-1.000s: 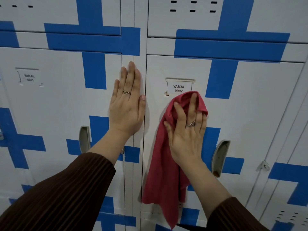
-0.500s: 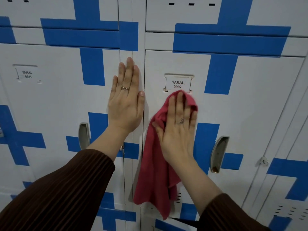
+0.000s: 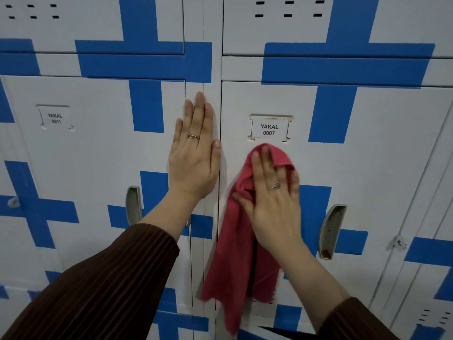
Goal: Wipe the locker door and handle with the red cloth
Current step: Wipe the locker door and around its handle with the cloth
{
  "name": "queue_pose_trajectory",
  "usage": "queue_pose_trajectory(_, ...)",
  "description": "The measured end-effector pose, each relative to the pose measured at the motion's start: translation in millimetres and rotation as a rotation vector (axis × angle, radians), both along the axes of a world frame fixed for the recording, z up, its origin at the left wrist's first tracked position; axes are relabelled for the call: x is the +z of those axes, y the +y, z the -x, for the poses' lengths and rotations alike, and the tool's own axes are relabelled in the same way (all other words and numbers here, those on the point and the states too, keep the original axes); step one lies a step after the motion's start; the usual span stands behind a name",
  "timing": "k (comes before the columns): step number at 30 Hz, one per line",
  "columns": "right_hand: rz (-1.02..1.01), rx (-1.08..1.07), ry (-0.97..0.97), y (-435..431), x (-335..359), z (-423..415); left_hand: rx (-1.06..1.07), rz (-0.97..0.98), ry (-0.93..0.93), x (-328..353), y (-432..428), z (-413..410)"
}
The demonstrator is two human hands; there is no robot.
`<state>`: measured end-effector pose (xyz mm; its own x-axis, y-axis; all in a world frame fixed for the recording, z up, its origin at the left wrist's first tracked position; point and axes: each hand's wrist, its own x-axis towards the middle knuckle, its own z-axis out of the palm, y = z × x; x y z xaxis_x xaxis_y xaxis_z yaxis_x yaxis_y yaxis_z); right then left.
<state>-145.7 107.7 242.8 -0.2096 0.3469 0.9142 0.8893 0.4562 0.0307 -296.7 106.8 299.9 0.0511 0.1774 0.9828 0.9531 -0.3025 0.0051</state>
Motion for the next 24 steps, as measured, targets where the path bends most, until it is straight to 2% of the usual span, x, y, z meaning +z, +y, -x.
queue_pose_trajectory(4,0.01,-0.083,0.258,-1.0,19.5,12.9,0.003,0.003,0.0,0.4,0.2,0.2)
queue_pose_trajectory(5,0.023,-0.075,0.21,-3.5,14.0,18.7,0.003,0.003,0.002,0.5,0.1,-0.1)
queue_pose_trajectory(8,0.044,-0.021,-0.089,-8.1,-26.4,12.0,0.005,0.016,0.002,0.8,-1.1,0.1)
queue_pose_trajectory(9,0.046,-0.038,-0.115,-8.3,-33.7,0.3,0.01,0.018,0.001,0.7,-1.4,0.0)
queue_pose_trajectory(10,0.041,-0.069,-0.08,-6.8,-34.4,-12.0,0.012,0.016,0.003,1.0,-1.4,-0.4)
queue_pose_trajectory(14,0.042,-0.151,0.331,2.0,6.3,-30.8,0.026,0.012,0.006,0.6,-1.6,-0.7)
queue_pose_trajectory(15,0.056,-0.154,0.38,1.1,13.7,-25.5,0.03,0.015,0.002,0.6,-1.9,-0.8)
queue_pose_trajectory(16,0.068,-0.157,0.36,-1.4,14.3,-19.7,0.032,0.019,0.0,0.7,-2.3,-1.4)
queue_pose_trajectory(20,0.094,-0.099,-0.014,-10.0,-30.9,-22.5,0.033,0.023,-0.002,0.0,-3.8,-2.0)
queue_pose_trajectory(22,0.083,-0.12,-0.011,-8.6,-35.3,-43.3,0.036,0.023,0.001,-0.4,-3.4,-1.9)
queue_pose_trajectory(24,0.048,-0.188,0.133,-4.5,-17.2,-60.1,0.043,0.019,0.005,-0.3,-3.0,-2.2)
